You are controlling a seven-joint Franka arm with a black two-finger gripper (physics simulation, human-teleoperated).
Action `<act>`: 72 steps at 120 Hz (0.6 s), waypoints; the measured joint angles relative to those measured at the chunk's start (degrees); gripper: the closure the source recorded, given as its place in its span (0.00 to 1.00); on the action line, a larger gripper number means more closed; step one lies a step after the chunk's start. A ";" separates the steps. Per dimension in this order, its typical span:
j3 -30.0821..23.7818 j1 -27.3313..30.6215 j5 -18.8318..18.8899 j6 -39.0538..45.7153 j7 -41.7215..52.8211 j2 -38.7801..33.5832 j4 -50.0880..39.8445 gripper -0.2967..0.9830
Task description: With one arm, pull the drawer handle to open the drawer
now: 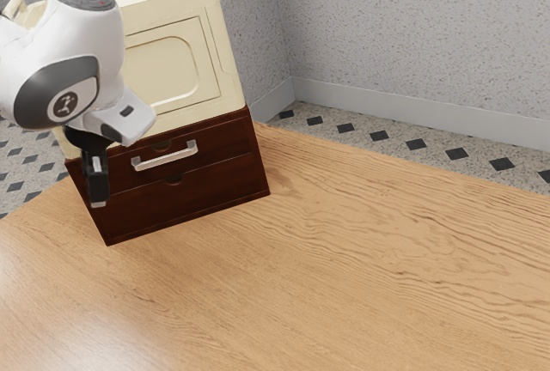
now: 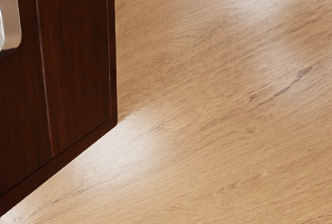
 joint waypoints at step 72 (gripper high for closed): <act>0.26 0.13 5.36 21.13 -1.03 2.34 -6.01 0.23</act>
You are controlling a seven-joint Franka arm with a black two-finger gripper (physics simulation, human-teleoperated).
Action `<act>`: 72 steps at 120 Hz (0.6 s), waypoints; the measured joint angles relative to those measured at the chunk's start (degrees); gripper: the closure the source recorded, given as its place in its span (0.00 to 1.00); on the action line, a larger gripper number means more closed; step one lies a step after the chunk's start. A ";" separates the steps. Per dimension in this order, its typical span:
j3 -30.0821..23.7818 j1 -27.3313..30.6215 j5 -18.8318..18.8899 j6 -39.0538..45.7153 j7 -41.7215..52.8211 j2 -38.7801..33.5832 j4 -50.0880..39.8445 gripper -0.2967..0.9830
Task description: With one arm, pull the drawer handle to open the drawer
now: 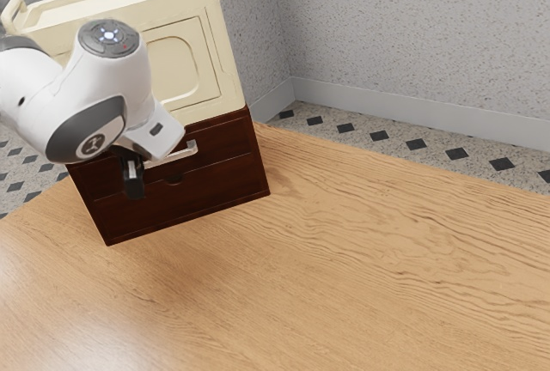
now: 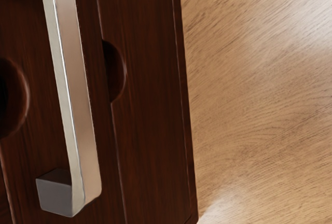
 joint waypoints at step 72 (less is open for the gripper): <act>0.71 0.79 -0.04 9.27 -0.41 4.18 -1.01 0.23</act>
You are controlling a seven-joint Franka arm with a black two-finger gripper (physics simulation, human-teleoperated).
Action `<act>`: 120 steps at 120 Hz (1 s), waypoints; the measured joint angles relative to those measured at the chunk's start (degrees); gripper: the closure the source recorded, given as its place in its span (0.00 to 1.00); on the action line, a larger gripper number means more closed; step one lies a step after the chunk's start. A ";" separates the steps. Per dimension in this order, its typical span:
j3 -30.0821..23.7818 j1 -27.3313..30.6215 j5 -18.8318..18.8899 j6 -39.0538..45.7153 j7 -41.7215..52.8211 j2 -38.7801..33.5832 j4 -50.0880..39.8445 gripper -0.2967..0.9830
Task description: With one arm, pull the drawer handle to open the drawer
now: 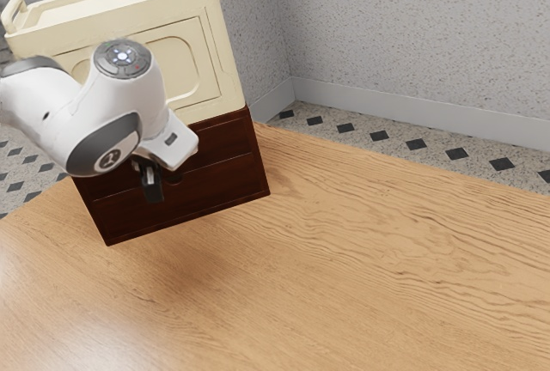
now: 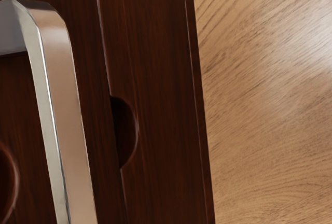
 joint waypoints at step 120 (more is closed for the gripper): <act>0.05 -0.57 -0.88 4.34 -0.11 0.88 -3.61 0.24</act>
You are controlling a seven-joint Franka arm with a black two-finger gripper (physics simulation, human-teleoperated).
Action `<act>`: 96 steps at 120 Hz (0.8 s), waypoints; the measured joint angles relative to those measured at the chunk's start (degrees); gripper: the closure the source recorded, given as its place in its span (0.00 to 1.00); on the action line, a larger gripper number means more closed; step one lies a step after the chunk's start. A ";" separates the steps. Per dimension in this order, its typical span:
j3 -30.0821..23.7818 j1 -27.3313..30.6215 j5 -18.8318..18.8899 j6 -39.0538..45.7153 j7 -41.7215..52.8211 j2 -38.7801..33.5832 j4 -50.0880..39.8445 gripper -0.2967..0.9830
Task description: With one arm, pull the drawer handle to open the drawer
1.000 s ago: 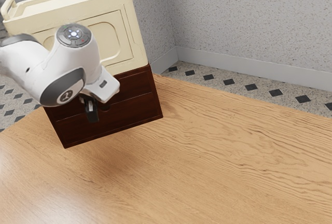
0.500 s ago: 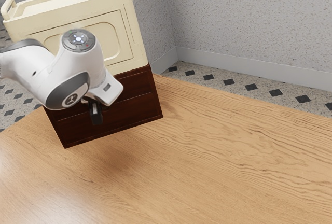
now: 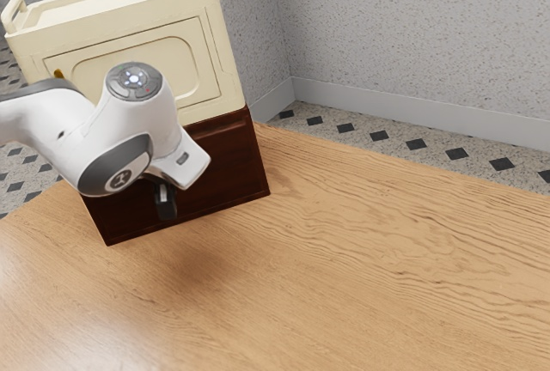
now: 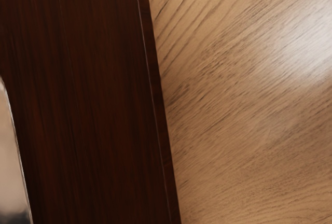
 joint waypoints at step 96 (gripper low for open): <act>14.78 -22.87 0.35 -0.72 -0.17 -11.62 -9.08 0.29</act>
